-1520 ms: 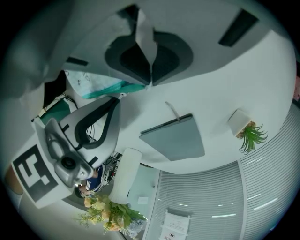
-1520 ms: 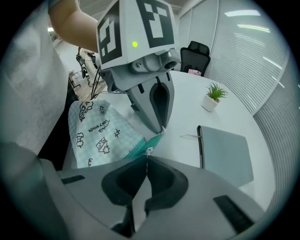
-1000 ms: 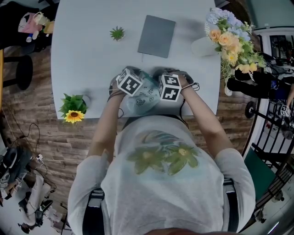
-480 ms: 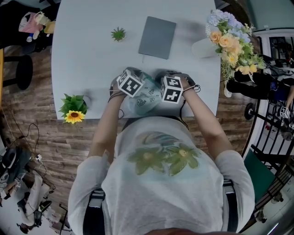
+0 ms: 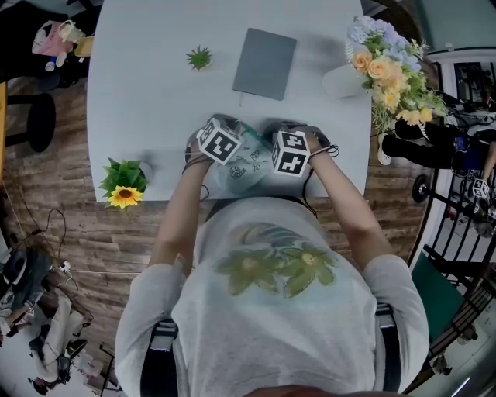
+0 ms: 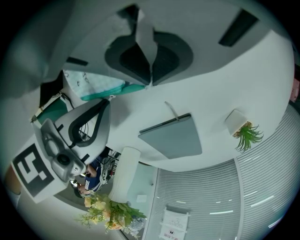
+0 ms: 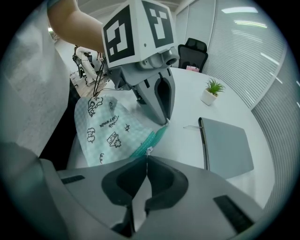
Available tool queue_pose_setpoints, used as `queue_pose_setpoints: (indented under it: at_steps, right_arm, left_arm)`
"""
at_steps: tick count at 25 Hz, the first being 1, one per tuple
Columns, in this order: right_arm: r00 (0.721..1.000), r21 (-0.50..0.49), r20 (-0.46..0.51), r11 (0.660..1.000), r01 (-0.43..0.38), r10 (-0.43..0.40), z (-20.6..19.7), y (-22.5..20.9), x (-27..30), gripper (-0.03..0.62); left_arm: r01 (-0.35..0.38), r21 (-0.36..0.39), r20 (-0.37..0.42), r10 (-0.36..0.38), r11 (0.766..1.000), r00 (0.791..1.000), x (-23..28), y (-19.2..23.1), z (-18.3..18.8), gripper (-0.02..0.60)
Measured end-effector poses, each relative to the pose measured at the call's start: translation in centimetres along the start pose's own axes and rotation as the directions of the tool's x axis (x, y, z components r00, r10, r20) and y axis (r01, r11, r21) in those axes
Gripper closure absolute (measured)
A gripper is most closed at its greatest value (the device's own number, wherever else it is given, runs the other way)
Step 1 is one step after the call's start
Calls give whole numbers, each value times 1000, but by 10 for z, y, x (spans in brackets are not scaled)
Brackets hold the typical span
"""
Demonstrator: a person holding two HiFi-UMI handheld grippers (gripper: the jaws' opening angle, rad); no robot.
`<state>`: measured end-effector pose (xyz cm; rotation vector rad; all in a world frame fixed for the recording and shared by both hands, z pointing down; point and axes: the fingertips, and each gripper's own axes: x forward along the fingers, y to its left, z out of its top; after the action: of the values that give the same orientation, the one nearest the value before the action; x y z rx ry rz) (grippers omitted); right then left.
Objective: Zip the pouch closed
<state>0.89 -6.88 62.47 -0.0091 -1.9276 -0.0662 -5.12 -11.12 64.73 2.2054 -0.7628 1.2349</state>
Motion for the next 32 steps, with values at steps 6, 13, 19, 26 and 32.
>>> queue_pose_setpoints:
  at_steps: [6,13,19,26,32]
  right_arm:
    - [1000,14,8,1000,8,-8,-6,1,-3,576]
    - [1000,3,-1,1000,10,-10,-10,5,-3,576]
    - [1000,-7,-7,1000,20,-20,-10,7,-5,576]
    - [1000,-34,-13,999,17,-18,-17,14,-9,576]
    - [999,-55,-37,998,9,-11,-20,17,-11,576]
  left_arm:
    - [-4,-2,-4,4,1000,1000,1,0,0,558]
    - [-16,-5,-2,16,1000,1000,1,1,-1,558]
    - [-23,0,-1,23,1000,1000,1,0,-1,558]
    - [-29,-3,0,29,1000,1000,1,0,-1,558]
    - [-41,1,5,41,999,999,1,-1,0,558]
